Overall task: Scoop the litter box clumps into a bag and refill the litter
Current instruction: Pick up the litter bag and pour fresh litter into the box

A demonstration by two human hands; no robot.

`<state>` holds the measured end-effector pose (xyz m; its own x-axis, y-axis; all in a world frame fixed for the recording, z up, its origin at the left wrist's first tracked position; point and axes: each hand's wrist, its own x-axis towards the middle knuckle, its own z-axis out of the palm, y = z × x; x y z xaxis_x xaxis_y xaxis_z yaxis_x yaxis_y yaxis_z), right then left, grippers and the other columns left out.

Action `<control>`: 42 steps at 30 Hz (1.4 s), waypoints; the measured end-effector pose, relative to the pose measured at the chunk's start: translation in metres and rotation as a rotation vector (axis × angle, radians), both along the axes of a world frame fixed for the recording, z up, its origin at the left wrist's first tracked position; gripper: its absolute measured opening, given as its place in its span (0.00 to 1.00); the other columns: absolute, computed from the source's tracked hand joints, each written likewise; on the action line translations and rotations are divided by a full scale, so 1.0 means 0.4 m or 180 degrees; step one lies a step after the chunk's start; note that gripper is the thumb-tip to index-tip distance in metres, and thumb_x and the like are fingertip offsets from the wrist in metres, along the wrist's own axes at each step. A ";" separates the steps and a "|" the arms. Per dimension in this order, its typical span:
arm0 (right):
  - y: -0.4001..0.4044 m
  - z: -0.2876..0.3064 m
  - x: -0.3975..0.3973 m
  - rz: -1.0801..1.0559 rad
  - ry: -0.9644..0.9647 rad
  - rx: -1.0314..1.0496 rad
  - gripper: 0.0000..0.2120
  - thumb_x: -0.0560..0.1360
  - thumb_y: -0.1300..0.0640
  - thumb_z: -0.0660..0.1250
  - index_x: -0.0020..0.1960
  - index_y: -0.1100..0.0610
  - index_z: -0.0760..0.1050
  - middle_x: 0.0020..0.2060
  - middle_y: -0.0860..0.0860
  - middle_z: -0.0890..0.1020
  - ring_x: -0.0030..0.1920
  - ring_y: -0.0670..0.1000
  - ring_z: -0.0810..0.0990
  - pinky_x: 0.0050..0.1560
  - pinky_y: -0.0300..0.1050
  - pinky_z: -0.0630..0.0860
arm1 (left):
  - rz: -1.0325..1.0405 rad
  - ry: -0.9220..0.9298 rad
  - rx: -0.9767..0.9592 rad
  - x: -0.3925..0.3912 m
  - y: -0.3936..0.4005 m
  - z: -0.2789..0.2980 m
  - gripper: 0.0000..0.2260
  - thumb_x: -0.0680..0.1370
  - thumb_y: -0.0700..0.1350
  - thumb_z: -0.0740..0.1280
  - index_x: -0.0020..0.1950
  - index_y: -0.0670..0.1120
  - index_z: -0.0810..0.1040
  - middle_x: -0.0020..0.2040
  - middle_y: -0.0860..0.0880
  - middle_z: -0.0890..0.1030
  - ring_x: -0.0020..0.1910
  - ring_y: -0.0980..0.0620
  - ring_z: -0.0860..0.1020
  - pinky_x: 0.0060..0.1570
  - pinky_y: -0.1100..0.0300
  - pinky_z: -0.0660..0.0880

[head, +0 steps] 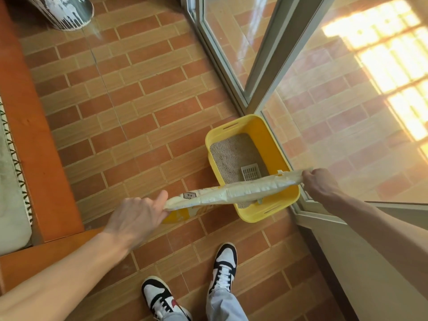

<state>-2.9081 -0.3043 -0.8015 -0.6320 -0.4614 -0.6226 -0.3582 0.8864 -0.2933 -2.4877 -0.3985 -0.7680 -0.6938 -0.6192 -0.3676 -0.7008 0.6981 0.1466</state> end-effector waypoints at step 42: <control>-0.407 -0.046 0.123 -0.0036 0.0195 -0.0696 0.20 0.84 0.52 0.55 0.48 0.66 0.77 0.40 0.58 0.76 0.39 0.56 0.75 0.39 0.49 0.72 | 0.0899 -0.0047 -0.0420 0.100 -0.139 0.012 0.13 0.78 0.55 0.59 0.43 0.46 0.67 0.21 0.57 0.60 0.14 0.54 0.58 0.22 0.70 0.51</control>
